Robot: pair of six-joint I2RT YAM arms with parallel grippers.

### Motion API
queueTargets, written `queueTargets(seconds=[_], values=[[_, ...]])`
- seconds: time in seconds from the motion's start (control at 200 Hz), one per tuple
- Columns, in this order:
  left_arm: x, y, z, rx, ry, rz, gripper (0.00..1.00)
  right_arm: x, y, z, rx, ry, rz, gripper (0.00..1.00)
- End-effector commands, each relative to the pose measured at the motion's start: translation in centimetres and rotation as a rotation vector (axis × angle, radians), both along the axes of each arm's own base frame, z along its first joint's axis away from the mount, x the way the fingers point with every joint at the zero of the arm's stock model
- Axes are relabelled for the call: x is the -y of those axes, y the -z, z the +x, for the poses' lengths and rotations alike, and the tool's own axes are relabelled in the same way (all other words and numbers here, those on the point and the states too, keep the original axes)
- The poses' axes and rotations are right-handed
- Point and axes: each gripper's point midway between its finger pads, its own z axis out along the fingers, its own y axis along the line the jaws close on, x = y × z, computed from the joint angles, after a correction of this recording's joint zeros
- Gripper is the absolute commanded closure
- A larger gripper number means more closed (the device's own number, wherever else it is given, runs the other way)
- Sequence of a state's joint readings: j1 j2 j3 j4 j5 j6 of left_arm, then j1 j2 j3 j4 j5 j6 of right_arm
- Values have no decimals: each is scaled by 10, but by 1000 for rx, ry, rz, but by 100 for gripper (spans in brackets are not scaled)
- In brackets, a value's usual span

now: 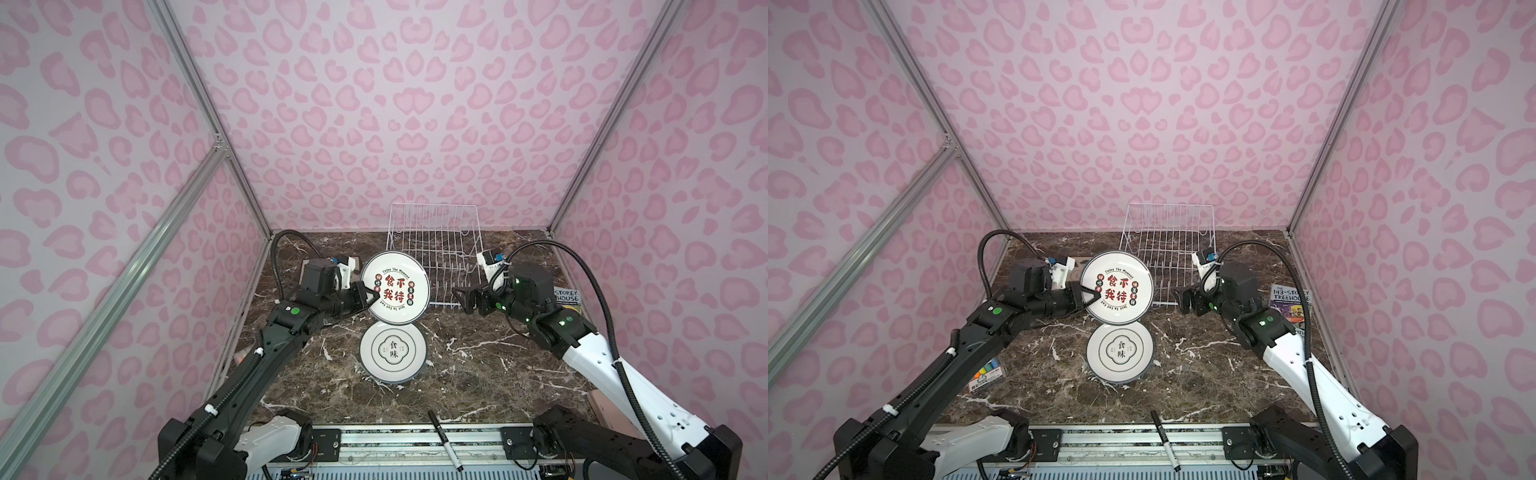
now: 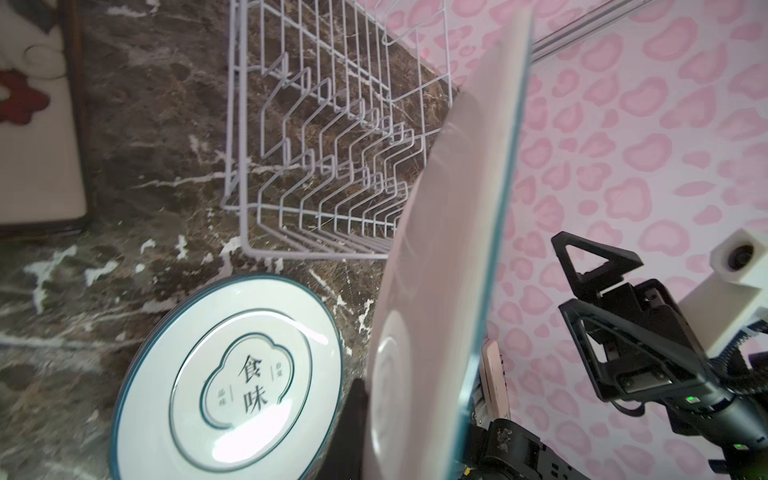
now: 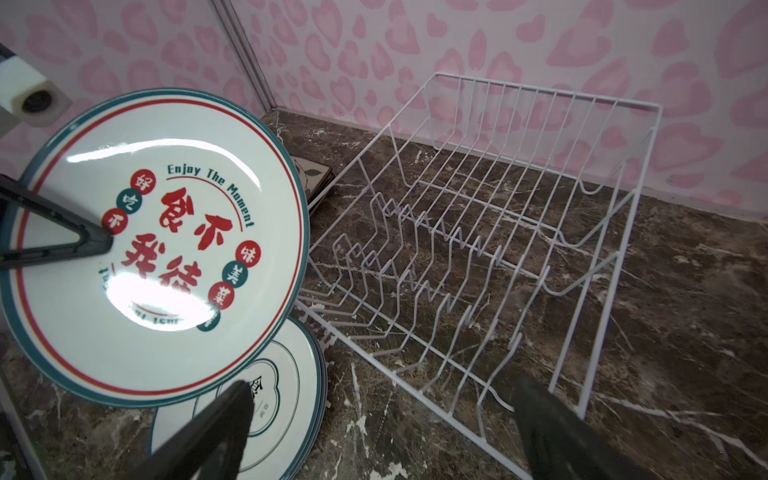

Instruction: Unload the plates from the dish rack

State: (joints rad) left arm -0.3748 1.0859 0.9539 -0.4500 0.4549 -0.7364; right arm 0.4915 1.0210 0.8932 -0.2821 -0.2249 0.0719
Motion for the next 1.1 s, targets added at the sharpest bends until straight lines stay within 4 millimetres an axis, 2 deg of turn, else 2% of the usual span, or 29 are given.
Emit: queueTargets(seconds=[0.0,0.255,0.47,0.625,0.795,0.96,1.095], values=[[-14,15,-15,-49,-66,13,96,3,8,-6,70,-29,-98,1],[-34,55,-57,-152,-76,76,96,-2,13,-25,104,-100,-132,1],[-38,99,-76,-250,-58,111,96,2,19,-31,78,-97,-172,1],[-30,119,-74,-271,-40,74,96,10,19,-34,85,-75,-190,1],[-20,124,-65,-275,-15,36,96,12,21,-33,79,-58,-190,1],[-12,141,-63,-356,16,37,97,12,19,-27,82,-35,-190,1],[-8,147,-59,-373,35,42,95,14,16,-23,94,-17,-196,1]])
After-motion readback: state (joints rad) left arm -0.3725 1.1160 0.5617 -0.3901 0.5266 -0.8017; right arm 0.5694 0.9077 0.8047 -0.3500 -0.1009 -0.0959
